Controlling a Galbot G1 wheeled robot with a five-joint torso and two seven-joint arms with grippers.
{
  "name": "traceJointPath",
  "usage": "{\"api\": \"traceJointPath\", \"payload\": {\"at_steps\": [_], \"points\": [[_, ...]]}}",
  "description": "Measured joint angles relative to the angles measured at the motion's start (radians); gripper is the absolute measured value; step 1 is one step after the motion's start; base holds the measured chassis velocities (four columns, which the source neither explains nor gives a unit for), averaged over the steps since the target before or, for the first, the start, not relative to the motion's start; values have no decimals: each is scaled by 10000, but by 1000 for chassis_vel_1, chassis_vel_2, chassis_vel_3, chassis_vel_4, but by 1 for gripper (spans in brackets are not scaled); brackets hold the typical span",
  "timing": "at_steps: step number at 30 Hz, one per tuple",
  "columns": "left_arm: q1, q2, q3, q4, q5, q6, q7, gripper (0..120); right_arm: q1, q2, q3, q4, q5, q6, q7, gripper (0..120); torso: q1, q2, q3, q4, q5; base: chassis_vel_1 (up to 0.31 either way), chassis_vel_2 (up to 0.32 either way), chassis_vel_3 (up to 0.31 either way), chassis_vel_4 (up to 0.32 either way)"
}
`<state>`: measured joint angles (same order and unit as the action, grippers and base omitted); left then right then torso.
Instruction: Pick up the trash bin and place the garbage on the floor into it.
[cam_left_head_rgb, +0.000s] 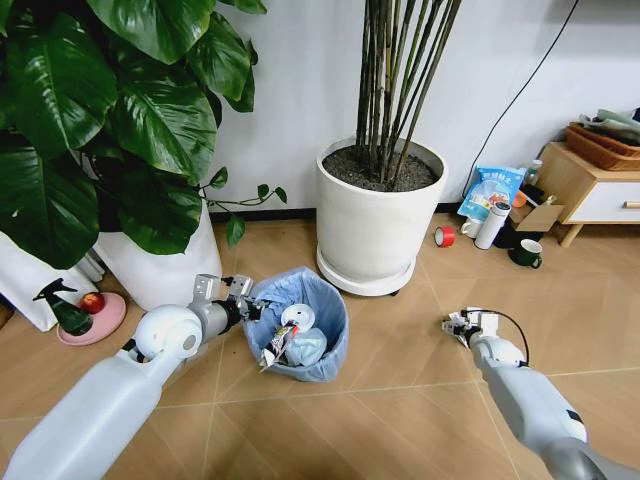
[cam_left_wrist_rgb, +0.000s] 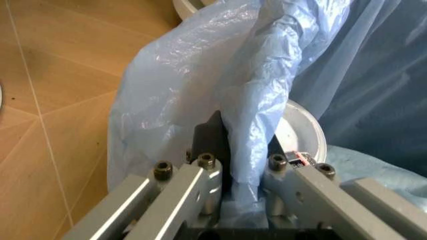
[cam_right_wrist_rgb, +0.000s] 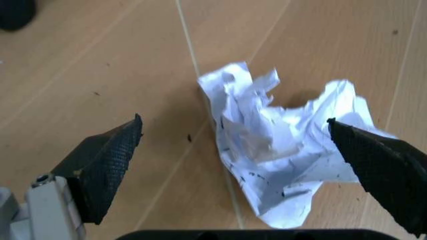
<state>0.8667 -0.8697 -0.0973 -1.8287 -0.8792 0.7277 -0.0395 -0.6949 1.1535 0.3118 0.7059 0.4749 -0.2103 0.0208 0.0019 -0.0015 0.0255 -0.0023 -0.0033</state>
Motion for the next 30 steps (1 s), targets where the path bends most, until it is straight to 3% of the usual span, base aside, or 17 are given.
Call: {"api": "traceJointPath", "payload": {"at_steps": [7, 30], "points": [[43, -14, 23, -16, 26, -4, -1, 2, 199, 219, 331, -630, -334, 47, 8, 99, 0, 0, 0, 1, -1, 0, 0, 0, 0], [10, 21, 39, -85, 48, -30, -6, 2, 55, 395, 857, -753, -511, 47, 156, 15, 0, 0, 0, 1, 3, 0, 0, 0, 0]]}}
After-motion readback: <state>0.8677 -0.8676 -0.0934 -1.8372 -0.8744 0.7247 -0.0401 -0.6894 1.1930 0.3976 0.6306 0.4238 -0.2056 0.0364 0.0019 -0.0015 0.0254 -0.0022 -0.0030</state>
